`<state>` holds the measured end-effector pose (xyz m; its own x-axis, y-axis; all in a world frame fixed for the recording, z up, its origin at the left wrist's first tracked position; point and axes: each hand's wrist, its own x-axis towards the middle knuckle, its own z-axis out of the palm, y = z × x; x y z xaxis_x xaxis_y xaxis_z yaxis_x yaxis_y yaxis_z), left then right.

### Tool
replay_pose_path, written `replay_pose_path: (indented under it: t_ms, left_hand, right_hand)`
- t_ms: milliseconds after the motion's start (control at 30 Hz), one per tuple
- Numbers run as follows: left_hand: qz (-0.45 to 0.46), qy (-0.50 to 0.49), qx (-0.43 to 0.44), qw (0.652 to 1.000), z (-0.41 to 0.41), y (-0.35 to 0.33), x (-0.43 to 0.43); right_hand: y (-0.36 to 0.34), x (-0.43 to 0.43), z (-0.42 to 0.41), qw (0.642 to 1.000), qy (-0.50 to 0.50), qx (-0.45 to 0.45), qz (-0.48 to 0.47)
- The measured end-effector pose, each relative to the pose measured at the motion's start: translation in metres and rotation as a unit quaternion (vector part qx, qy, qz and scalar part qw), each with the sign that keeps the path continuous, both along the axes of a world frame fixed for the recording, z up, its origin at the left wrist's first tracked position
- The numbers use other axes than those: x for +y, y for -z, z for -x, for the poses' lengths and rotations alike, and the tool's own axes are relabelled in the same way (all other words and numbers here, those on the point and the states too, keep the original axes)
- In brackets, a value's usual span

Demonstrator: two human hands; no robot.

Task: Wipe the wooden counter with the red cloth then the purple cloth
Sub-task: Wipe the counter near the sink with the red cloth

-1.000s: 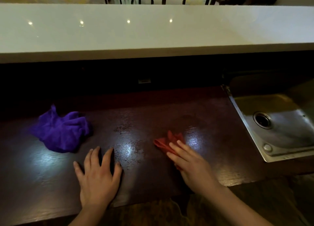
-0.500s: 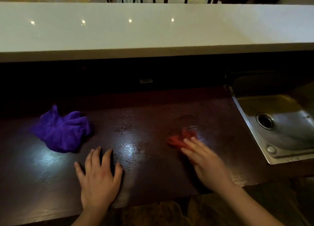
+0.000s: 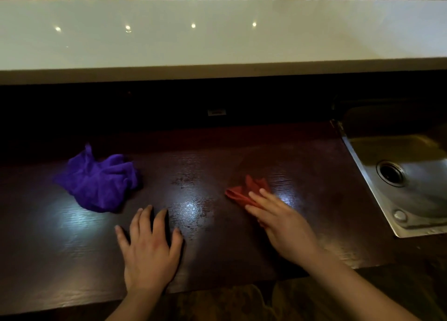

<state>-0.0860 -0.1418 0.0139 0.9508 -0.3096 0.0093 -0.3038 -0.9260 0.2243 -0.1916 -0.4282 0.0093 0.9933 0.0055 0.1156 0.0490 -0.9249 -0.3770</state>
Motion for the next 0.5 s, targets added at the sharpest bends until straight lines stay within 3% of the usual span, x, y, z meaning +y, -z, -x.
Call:
replay_pose_path:
  t_ms: [133,200,267,333,433,500]
  left_hand:
    - [-0.001,0.002,-0.004,1.000,0.001,-0.001,-0.001]
    - [0.003,0.002,-0.008,1.000,0.001,-0.002,-0.001]
    - [0.001,0.002,-0.007,1.000,0.001,-0.002,0.000]
    - [0.002,0.001,-0.007,1.000,0.001,-0.001,0.000]
    - [0.002,0.000,-0.008,1.000,0.001,-0.001,0.000]
    - [0.003,-0.002,-0.007,1.000,0.000,-0.002,-0.001]
  right_hand:
    - [-0.011,-0.037,-0.038,0.972,0.227,-0.012,-0.053]
    - [-0.017,-0.031,-0.075,0.956,0.288,-0.013,-0.063]
    - [-0.016,-0.010,-0.099,0.962,0.266,-0.003,-0.068]
    - [-0.011,0.018,-0.095,0.986,0.165,0.006,-0.030]
    - [-0.001,0.040,-0.046,1.000,0.010,0.006,0.014]
    - [0.003,0.025,-0.019,1.000,-0.006,0.000,0.021]
